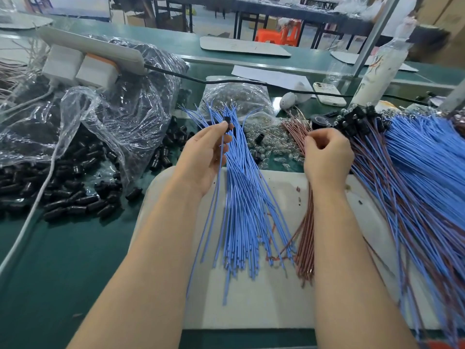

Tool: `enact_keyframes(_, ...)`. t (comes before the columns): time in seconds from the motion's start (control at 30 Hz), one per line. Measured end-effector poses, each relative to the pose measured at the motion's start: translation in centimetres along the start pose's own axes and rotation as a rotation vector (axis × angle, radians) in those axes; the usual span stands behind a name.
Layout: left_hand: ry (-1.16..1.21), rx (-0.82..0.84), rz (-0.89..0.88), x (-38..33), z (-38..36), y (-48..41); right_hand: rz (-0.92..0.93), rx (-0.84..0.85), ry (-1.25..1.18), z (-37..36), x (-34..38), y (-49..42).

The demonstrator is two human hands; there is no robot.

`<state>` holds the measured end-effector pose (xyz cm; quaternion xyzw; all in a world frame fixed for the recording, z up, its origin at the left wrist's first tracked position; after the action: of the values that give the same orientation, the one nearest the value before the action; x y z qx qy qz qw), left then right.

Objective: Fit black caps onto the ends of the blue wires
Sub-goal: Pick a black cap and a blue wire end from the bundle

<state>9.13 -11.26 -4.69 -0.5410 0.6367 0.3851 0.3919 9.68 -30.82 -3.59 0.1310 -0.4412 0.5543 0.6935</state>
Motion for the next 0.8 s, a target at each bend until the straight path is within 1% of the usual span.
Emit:
enact_keyframes(0.07,-0.001,0.073,-0.005,0.0,-0.3,0.1,0.120,0.037,-0.150,-0.4,1.4,0.5)
enact_keyframes(0.1,0.013,0.121,-0.006,0.0,-0.5,0.1,0.163,0.102,-0.191,-0.8,2.1,0.9)
enact_keyframes(0.17,0.044,0.200,-0.012,0.0,-0.9,0.2,0.215,0.295,-0.232,-1.9,3.2,1.7)
enact_keyframes(0.23,0.052,0.238,-0.037,0.1,-1.2,0.3,0.245,0.482,-0.251,-2.9,3.8,2.4)
enact_keyframes(0.3,0.055,0.199,-0.083,0.0,-1.3,0.3,0.219,0.633,-0.243,-3.2,4.0,2.8)
enact_keyframes(0.4,0.081,0.038,-0.145,-0.2,-0.5,0.1,0.147,0.839,-0.115,-2.4,3.4,2.7)
enact_keyframes(0.47,0.152,-0.036,-0.173,-0.4,0.0,-0.1,0.087,0.930,-0.133,-1.5,2.9,2.4)
enact_keyframes(0.5,0.178,-0.051,-0.177,-0.5,0.2,-0.1,0.073,0.923,-0.183,-1.1,2.9,2.4)
enact_keyframes(0.53,0.195,-0.048,-0.171,-0.5,0.2,-0.1,0.066,0.867,-0.264,-0.8,3.0,2.3)
enact_keyframes(0.57,0.207,-0.028,-0.156,-0.5,0.2,-0.1,0.056,0.767,-0.380,-0.5,3.2,2.2)
enact_keyframes(0.63,0.195,0.064,-0.114,-0.4,-0.1,0.0,0.003,0.518,-0.678,-0.1,3.6,1.9)
enact_keyframes(0.67,0.157,0.128,-0.088,-0.2,-0.4,0.1,-0.036,0.405,-0.826,0.1,3.7,1.8)
enact_keyframes(0.73,0.047,0.259,-0.029,0.0,-0.8,0.3,-0.097,0.237,-1.051,0.4,3.8,1.7)
enact_keyframes(0.8,-0.074,0.336,0.029,0.3,-1.1,0.5,-0.115,0.129,-1.159,0.5,3.6,1.7)
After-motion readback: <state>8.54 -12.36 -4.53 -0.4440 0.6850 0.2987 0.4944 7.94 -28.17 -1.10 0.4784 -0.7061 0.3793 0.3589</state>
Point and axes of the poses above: each hand's wrist, its own y-axis away from the middle knuckle, its own z-axis out of the back of the hand, x = y × z, the point moved 1 cm from there along -y, towards the middle knuckle, and after that the axes turned 10 degrees about x, right-handed, at the moved point
